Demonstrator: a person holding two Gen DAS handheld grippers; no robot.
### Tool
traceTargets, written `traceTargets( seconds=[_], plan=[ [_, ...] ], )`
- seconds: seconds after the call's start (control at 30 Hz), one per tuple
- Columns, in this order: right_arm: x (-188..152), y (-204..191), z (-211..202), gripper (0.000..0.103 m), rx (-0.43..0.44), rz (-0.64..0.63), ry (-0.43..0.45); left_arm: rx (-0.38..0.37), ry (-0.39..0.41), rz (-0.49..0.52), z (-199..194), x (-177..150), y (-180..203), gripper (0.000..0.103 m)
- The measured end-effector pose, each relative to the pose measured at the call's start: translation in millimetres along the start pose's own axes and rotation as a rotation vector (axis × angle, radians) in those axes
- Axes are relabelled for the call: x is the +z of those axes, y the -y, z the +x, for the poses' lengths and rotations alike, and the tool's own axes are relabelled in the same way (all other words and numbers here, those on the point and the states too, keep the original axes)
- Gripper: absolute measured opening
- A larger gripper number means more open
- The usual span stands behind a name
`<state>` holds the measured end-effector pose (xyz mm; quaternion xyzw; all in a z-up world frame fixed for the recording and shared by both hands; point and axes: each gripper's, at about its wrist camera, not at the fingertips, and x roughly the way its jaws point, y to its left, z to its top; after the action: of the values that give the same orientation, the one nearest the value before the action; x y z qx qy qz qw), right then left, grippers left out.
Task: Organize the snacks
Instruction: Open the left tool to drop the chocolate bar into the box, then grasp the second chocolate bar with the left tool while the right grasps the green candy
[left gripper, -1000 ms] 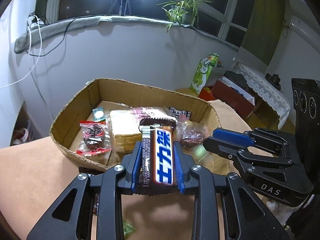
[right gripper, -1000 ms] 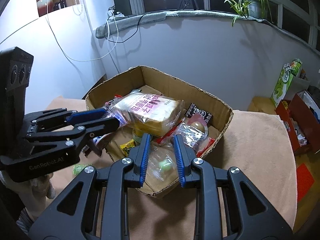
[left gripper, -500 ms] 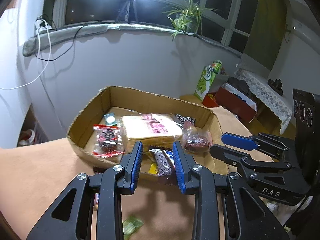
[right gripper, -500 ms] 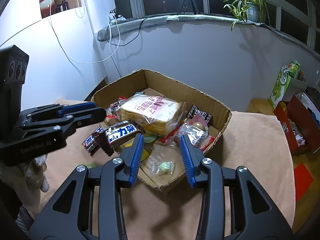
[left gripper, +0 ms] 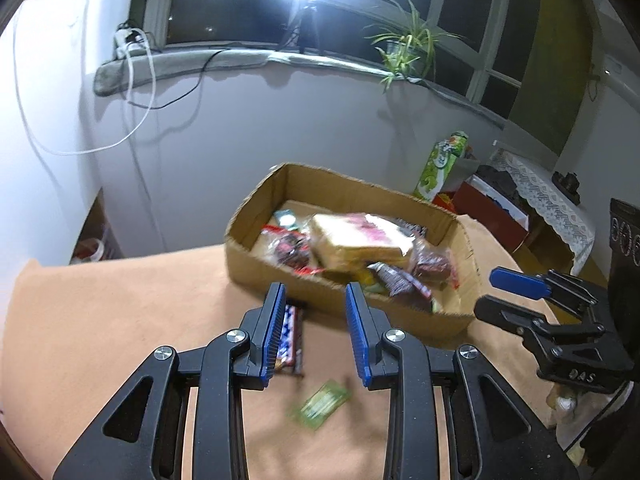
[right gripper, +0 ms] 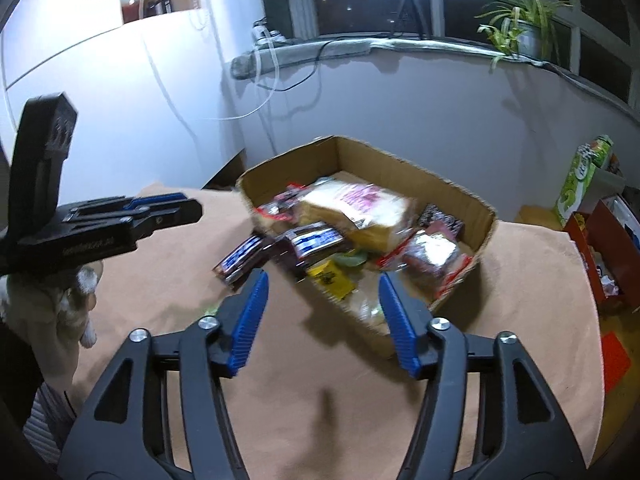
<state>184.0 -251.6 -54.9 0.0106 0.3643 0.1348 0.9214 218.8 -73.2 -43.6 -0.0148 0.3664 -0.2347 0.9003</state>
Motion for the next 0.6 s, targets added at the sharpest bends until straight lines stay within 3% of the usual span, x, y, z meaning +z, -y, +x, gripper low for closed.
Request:
traceTargets(
  seconds=[0.23, 0.33, 0.6],
  plan=[
    [-23, -38, 18, 0.062, 0.048, -0.082, -0.070, 0.003, -0.014, -0.035, -5, -13, -16, 0.037],
    [-31, -54, 29, 0.075, 0.062, -0.124, -0.094, -0.001, -0.024, -0.043, -4, -16, -20, 0.037],
    [-39, -76, 61, 0.075, 0.089, -0.184, -0.171, -0.020, -0.077, -0.042, 13, -22, -25, 0.037]
  ],
)
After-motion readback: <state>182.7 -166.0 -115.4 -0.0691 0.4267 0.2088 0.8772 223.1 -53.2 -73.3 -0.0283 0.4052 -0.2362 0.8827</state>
